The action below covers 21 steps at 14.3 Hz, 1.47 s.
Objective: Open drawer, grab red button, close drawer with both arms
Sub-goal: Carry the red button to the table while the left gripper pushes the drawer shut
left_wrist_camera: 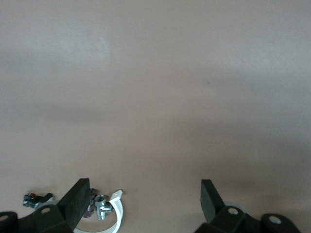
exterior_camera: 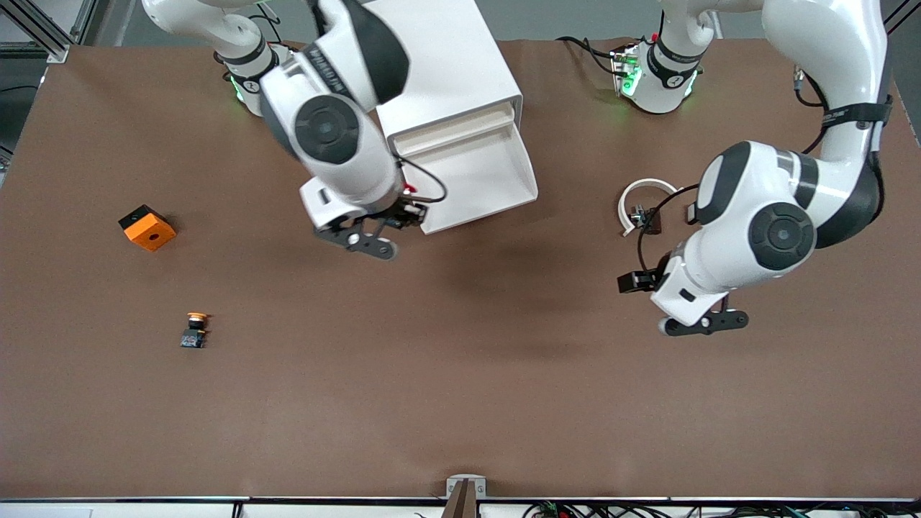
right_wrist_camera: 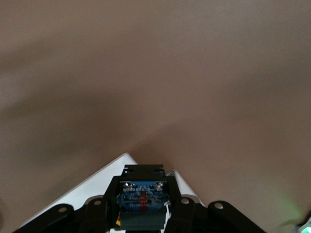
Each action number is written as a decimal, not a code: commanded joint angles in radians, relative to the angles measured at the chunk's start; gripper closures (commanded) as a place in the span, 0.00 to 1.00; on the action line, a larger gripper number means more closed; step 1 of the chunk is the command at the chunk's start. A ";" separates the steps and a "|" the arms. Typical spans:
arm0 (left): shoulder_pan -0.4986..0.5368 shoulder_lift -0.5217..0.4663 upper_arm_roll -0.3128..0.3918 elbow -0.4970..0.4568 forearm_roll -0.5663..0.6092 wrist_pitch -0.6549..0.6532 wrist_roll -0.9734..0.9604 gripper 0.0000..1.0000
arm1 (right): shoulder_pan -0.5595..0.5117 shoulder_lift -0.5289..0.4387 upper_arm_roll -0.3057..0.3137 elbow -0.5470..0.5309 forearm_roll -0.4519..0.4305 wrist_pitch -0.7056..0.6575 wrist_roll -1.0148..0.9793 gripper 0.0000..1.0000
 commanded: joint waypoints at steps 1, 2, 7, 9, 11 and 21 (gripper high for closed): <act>-0.037 0.018 -0.002 -0.023 0.011 0.035 -0.046 0.00 | -0.093 -0.135 0.018 -0.205 -0.012 0.058 -0.199 1.00; -0.054 0.032 -0.002 -0.023 0.014 0.035 -0.086 0.00 | -0.123 -0.156 0.018 -0.257 -0.015 0.087 -0.265 1.00; -0.111 0.085 -0.002 -0.021 0.014 0.034 -0.196 0.00 | -0.239 -0.242 0.018 -0.588 -0.058 0.398 -0.515 1.00; -0.194 0.101 0.004 -0.020 0.016 0.048 -0.313 0.00 | -0.259 -0.235 0.016 -0.638 -0.125 0.465 -0.522 1.00; -0.244 0.109 0.001 -0.015 0.014 0.071 -0.411 0.00 | -0.292 -0.230 0.018 -0.710 -0.177 0.575 -0.525 1.00; -0.383 0.161 -0.043 -0.084 -0.071 0.106 -0.583 0.00 | -0.509 -0.077 0.018 -0.784 -0.263 0.877 -0.715 1.00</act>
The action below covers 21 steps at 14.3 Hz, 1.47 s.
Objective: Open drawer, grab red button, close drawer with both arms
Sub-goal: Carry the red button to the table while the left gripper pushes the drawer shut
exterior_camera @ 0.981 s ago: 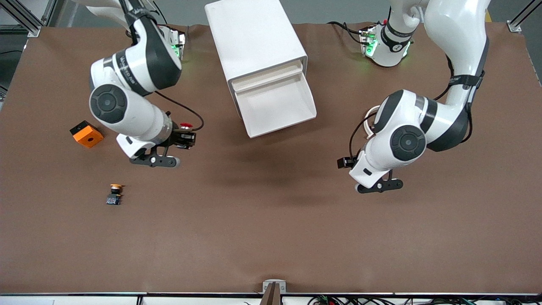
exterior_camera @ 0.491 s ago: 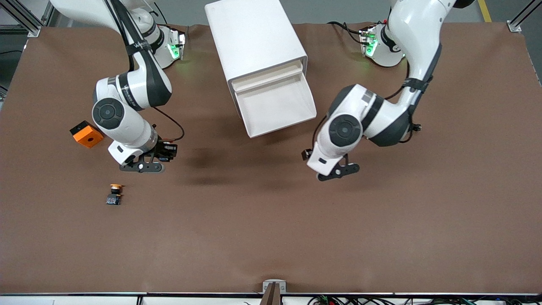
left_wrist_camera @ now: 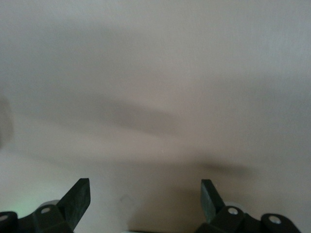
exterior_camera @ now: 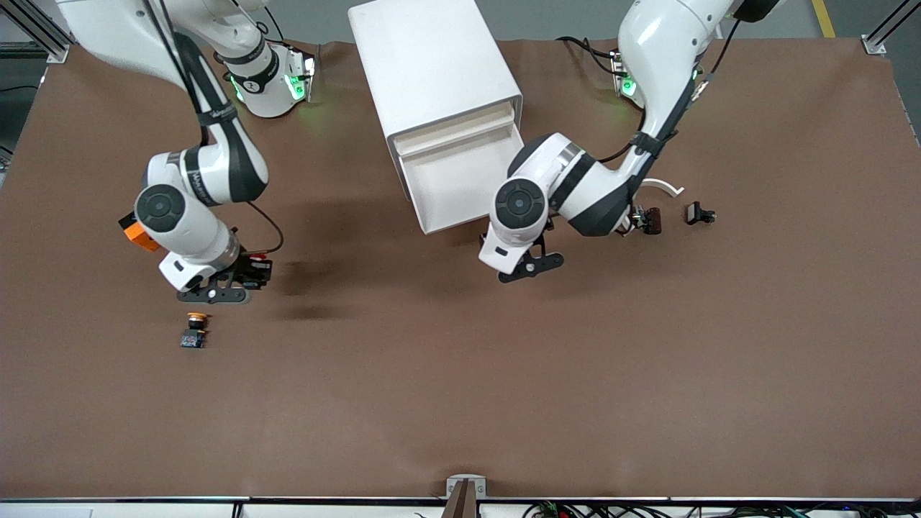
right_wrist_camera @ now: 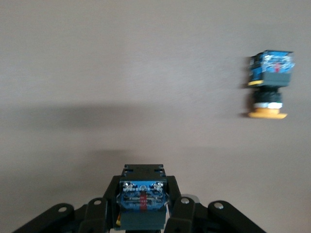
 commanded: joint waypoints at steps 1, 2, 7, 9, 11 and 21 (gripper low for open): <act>0.009 -0.018 -0.030 -0.037 -0.062 0.023 -0.010 0.00 | -0.075 0.038 0.020 0.007 -0.023 0.060 -0.062 1.00; 0.012 -0.023 -0.037 -0.047 -0.077 0.023 -0.010 0.00 | -0.084 0.053 0.020 0.009 -0.023 0.083 -0.071 1.00; 0.007 -0.024 -0.101 -0.065 -0.128 0.018 -0.011 0.00 | -0.093 0.148 0.020 0.105 -0.020 0.100 -0.058 1.00; 0.007 -0.024 -0.137 -0.074 -0.128 0.020 -0.010 0.00 | -0.090 0.191 0.020 0.153 -0.013 0.092 -0.053 1.00; 0.009 -0.026 -0.169 -0.091 -0.129 0.018 -0.011 0.00 | -0.093 0.223 0.020 0.188 -0.012 0.089 -0.053 1.00; 0.009 -0.069 -0.258 -0.203 -0.177 0.023 -0.068 0.00 | -0.072 0.339 0.023 0.320 -0.006 0.086 0.033 1.00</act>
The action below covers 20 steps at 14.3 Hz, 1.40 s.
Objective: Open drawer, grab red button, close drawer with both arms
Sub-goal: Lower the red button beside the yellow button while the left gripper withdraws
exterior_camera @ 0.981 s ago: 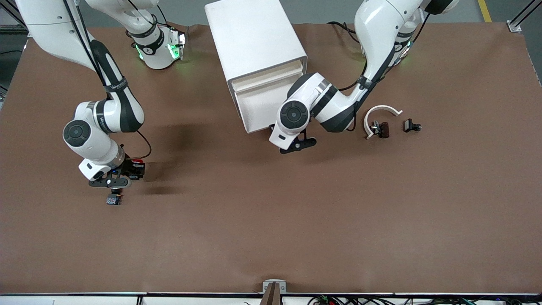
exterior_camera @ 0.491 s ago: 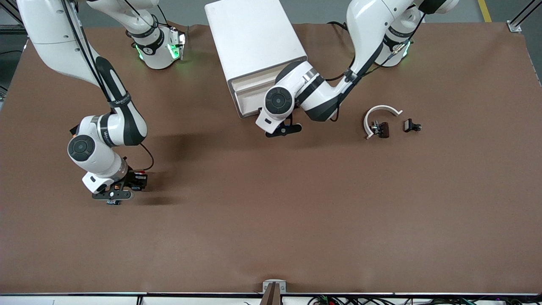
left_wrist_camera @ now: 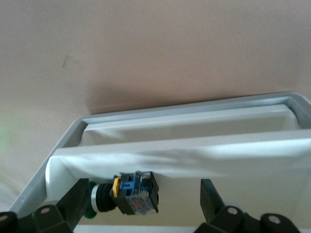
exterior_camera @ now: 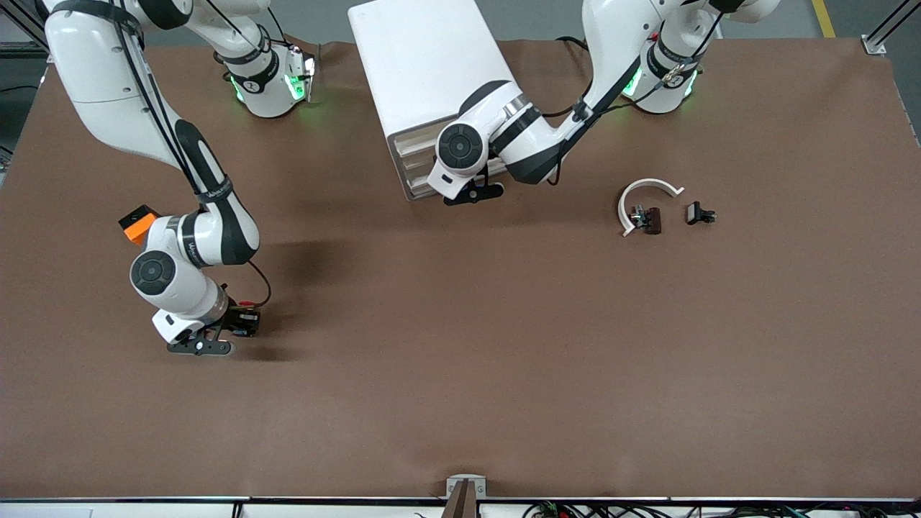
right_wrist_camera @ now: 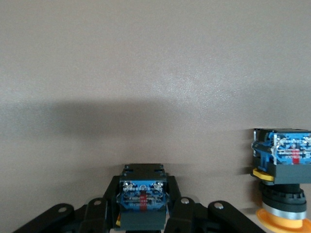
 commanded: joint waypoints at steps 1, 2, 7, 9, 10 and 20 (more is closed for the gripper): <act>0.008 -0.021 -0.015 -0.038 -0.022 0.015 -0.008 0.00 | -0.003 0.027 0.006 0.046 -0.006 0.005 0.045 1.00; 0.007 -0.018 -0.015 -0.038 -0.022 0.021 -0.008 0.00 | -0.001 0.027 0.006 0.046 -0.008 0.003 0.059 1.00; 0.086 -0.041 0.002 0.043 0.048 0.008 -0.005 0.00 | -0.001 0.042 0.006 0.064 -0.008 -0.006 0.062 1.00; 0.152 -0.041 0.007 0.112 0.118 0.001 0.000 0.00 | -0.001 0.042 0.004 0.064 -0.008 -0.008 0.062 1.00; 0.180 -0.041 0.008 0.138 0.144 -0.005 0.001 0.00 | 0.001 0.042 0.004 0.064 -0.008 -0.006 0.062 1.00; 0.443 -0.072 0.008 0.215 0.348 -0.010 0.199 0.00 | 0.002 0.024 0.006 0.071 -0.018 -0.032 0.037 0.00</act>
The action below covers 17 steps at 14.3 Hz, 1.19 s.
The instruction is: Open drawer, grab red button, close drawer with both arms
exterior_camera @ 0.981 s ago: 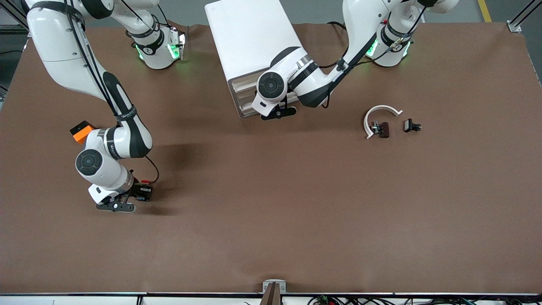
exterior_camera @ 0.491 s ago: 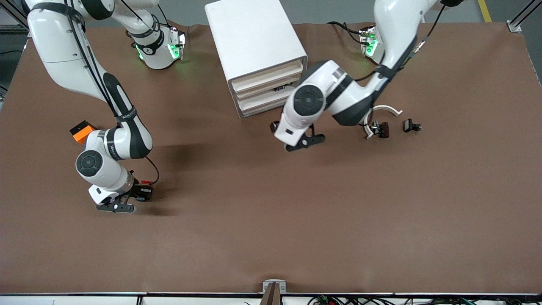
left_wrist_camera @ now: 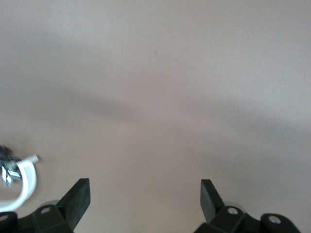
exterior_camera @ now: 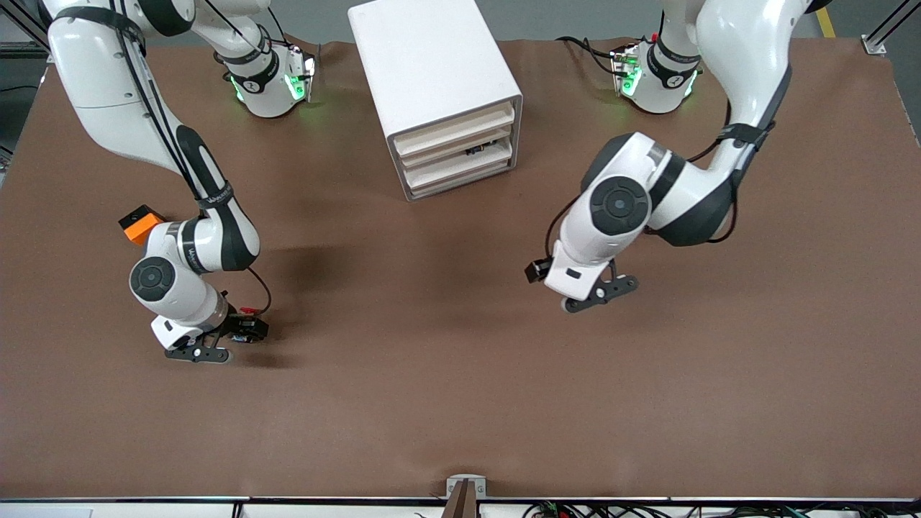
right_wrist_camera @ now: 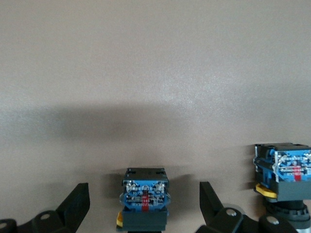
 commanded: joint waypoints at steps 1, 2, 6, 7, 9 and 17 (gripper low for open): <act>0.066 -0.030 -0.005 0.009 0.025 -0.016 0.102 0.00 | 0.001 -0.017 0.006 0.029 -0.018 -0.072 0.001 0.00; 0.089 -0.033 -0.005 0.009 0.025 -0.016 0.146 0.00 | 0.001 -0.035 0.007 0.046 -0.018 -0.132 0.001 0.00; 0.179 -0.056 -0.004 0.011 0.025 -0.019 0.300 0.00 | 0.001 -0.138 0.007 0.054 -0.018 -0.301 -0.006 0.00; 0.198 -0.060 -0.004 0.012 0.025 -0.019 0.329 0.00 | -0.001 -0.176 0.007 0.053 -0.017 -0.359 -0.024 0.00; 0.236 -0.077 -0.004 0.017 0.025 -0.021 0.395 0.00 | -0.002 -0.251 0.009 0.054 -0.010 -0.446 -0.035 0.00; 0.328 -0.237 -0.004 0.015 0.025 -0.182 0.602 0.00 | -0.001 -0.488 0.009 0.082 0.019 -0.741 -0.063 0.00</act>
